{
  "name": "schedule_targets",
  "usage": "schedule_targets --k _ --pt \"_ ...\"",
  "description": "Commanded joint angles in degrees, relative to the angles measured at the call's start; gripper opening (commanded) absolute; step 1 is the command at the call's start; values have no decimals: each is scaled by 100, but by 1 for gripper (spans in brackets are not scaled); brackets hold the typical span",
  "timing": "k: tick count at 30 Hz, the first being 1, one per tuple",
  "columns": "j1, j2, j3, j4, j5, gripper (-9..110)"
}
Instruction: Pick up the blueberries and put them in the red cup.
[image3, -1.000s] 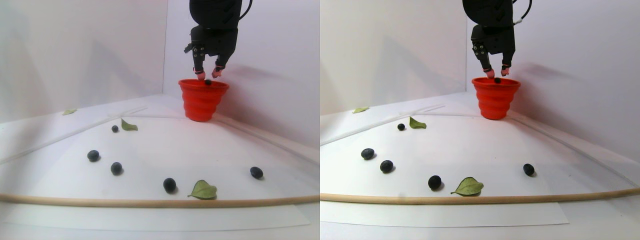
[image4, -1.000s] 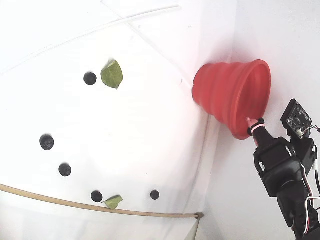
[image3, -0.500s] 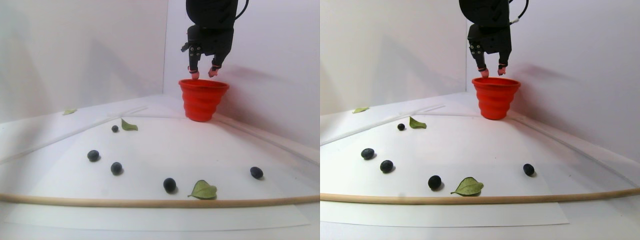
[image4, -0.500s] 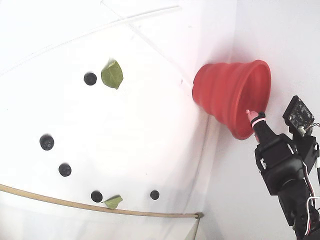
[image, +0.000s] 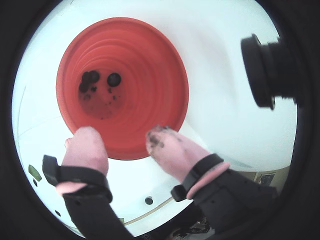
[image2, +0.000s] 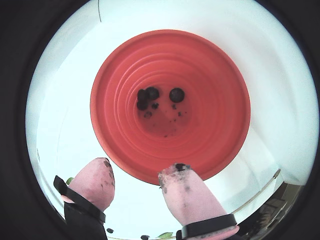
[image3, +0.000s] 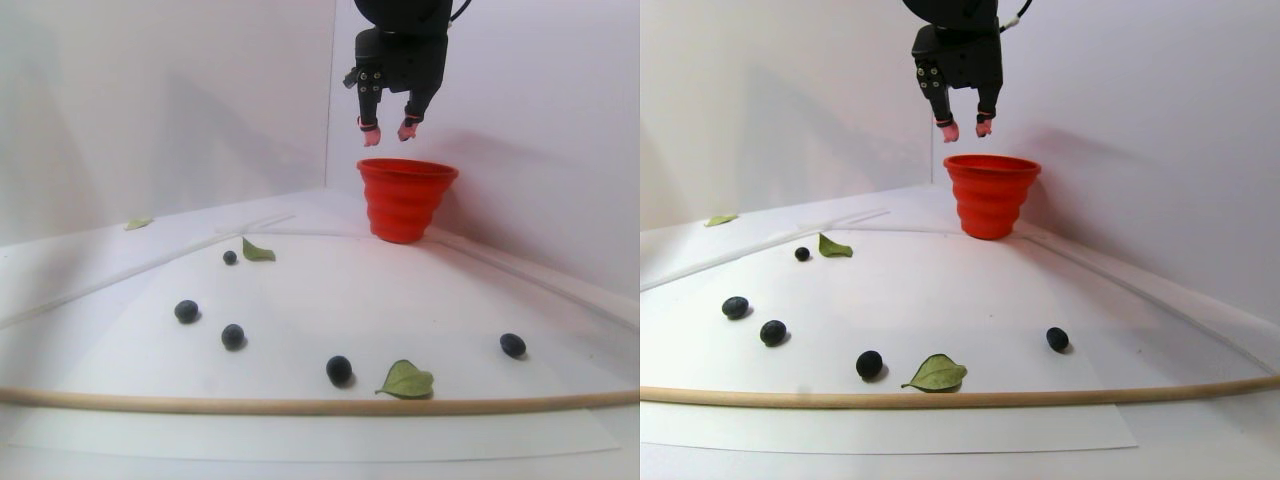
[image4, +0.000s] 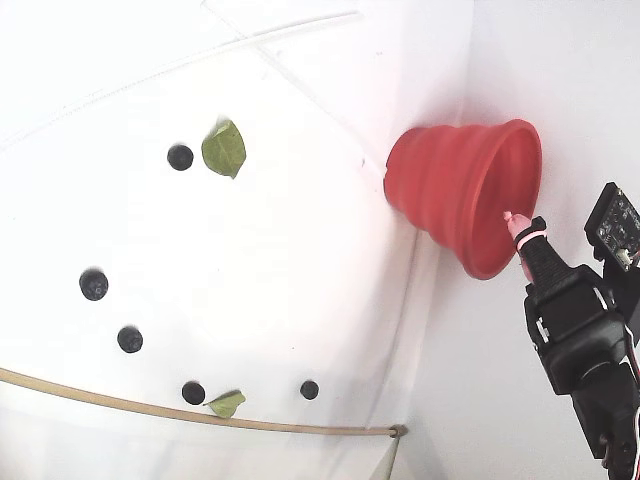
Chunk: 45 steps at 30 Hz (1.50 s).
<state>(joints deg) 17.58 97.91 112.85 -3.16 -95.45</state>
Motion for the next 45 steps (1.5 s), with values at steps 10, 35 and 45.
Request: schedule_targets --k 10,35,45 --pt "-272 1020 202 202 105 17" --pt "-1072 1740 967 984 422 17" --pt "-1433 1740 1134 1169 562 17"
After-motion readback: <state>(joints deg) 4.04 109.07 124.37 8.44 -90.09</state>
